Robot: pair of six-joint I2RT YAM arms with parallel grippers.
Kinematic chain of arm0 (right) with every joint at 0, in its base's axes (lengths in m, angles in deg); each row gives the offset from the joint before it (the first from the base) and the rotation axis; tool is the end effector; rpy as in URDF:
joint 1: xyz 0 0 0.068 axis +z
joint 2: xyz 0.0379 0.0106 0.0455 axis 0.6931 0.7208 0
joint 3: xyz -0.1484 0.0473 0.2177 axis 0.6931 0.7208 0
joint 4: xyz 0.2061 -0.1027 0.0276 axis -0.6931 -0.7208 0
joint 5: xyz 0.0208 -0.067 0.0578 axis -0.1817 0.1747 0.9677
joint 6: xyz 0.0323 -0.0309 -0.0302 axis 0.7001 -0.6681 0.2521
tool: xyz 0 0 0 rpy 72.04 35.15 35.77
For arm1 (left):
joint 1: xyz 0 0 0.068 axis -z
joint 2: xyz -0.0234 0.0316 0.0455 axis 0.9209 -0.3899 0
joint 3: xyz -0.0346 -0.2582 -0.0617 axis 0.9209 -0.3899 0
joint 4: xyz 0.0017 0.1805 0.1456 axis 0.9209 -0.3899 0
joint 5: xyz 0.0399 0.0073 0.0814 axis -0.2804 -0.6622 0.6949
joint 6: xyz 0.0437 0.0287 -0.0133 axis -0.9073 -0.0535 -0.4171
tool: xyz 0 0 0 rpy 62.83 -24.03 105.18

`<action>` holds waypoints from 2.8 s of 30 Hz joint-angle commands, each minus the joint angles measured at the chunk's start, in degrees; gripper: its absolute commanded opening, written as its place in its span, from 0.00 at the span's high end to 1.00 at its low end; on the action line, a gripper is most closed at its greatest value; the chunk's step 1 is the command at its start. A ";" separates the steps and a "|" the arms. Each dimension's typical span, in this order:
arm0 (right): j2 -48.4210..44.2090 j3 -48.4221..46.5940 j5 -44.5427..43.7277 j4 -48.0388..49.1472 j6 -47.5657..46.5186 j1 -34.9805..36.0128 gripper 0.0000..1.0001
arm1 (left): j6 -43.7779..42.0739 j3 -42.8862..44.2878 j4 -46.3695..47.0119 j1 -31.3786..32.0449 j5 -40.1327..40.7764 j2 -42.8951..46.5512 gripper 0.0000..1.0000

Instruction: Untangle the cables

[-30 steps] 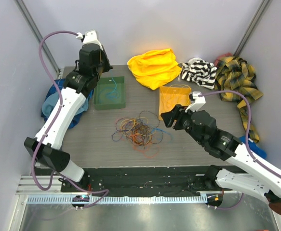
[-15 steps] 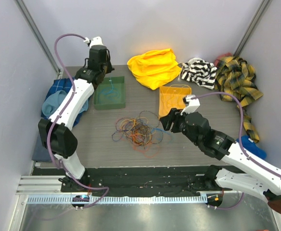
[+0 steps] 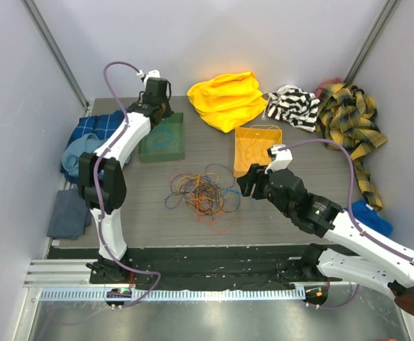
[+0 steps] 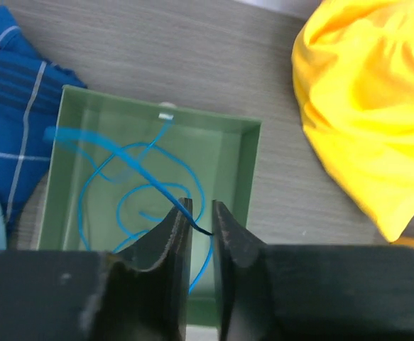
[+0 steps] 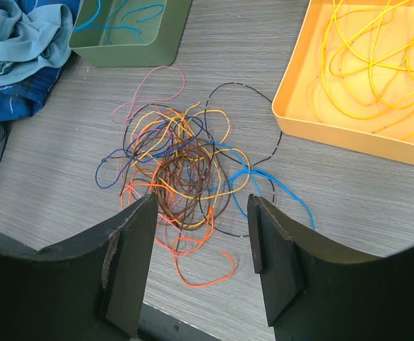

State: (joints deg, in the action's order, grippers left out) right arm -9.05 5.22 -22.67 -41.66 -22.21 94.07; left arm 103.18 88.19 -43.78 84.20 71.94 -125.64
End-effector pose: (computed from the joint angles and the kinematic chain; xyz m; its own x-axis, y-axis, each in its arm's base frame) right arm 0.1150 0.1168 0.3065 -0.4680 0.1892 -0.8633 -0.2831 0.8932 0.3492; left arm 0.4097 -0.1153 0.3054 -0.5143 -0.2900 -0.8071 -0.2047 0.9554 -0.2128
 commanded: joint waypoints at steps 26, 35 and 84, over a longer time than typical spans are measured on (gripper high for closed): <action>6.67 9.60 -4.52 3.38 7.60 0.08 0.41 | 9.68 -33.94 0.24 23.09 4.87 35.82 0.00; 19.15 10.04 -5.41 5.58 12.43 0.08 0.43 | 13.56 -46.25 -0.11 24.69 1.51 49.17 0.02; 25.75 18.92 -2.06 16.48 20.96 -7.57 0.93 | 17.95 -56.98 -1.52 24.69 -2.53 57.54 0.03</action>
State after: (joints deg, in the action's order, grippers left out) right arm 14.66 23.93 -26.89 -26.75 -1.36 87.04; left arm 120.14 31.37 -46.18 108.66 69.86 -69.10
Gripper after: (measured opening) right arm 0.182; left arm 0.973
